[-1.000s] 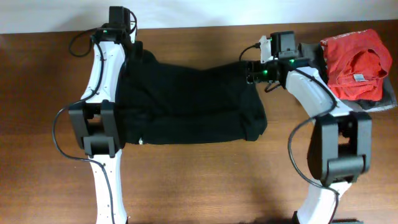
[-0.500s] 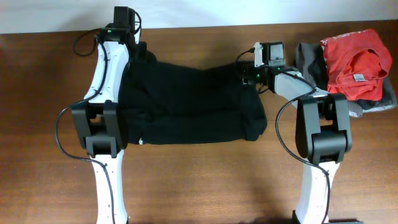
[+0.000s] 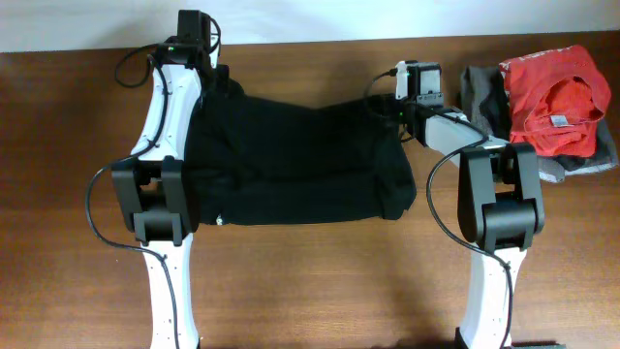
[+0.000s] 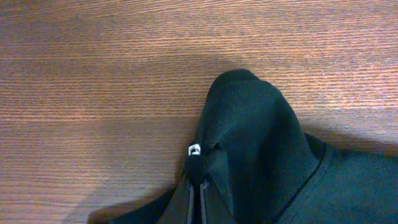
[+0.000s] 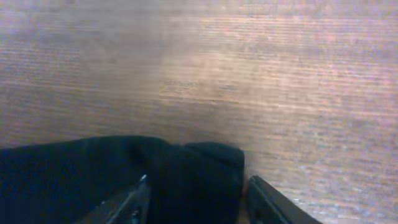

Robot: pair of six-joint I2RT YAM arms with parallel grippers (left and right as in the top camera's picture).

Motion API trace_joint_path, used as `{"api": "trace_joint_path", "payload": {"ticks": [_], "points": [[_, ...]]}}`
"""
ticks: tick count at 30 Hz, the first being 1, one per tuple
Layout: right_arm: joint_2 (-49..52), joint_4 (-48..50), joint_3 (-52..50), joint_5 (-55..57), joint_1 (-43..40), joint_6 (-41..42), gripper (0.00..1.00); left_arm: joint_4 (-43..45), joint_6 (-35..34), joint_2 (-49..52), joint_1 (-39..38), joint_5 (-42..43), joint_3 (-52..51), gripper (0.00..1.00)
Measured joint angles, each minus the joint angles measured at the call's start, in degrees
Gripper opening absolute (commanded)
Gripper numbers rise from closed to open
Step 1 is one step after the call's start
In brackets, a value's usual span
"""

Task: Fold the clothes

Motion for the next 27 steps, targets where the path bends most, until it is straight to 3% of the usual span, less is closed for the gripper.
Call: {"api": "trace_joint_path", "payload": {"ticks": [2, 3, 5, 7, 15, 20, 27], "points": [[0.00, 0.85, 0.00, 0.07, 0.17, -0.02, 0.46, 0.24, 0.00, 0.00, 0.00, 0.00, 0.00, 0.01], [0.00, 1.11, 0.00, 0.15, 0.31, -0.09, 0.39, 0.37, 0.00, 0.00, 0.00, 0.00, 0.00, 0.01], [0.00, 1.46, 0.00, 0.28, 0.68, 0.07, 0.11, 0.52, 0.00, 0.00, 0.00, 0.00, 0.00, 0.01], [0.00, 1.57, 0.00, 0.37, 1.16, 0.02, 0.04, 0.57, 0.00, 0.00, 0.00, 0.00, 0.00, 0.01], [0.11, -0.87, 1.07, 1.70, 1.75, 0.11, 0.04, 3.82, -0.02, 0.00, 0.00, 0.00, 0.00, 0.01], [0.74, -12.37, 9.20, 1.95, 1.75, 0.11, 0.04, 6.01, -0.13, 0.00, 0.00, -0.37, 0.00, 0.01], [0.85, -33.83, 28.09, 0.96, 0.92, 0.07, 0.04, 6.54, 1.84, -0.11, 0.00, -1.53, 0.00, 0.01]]}}
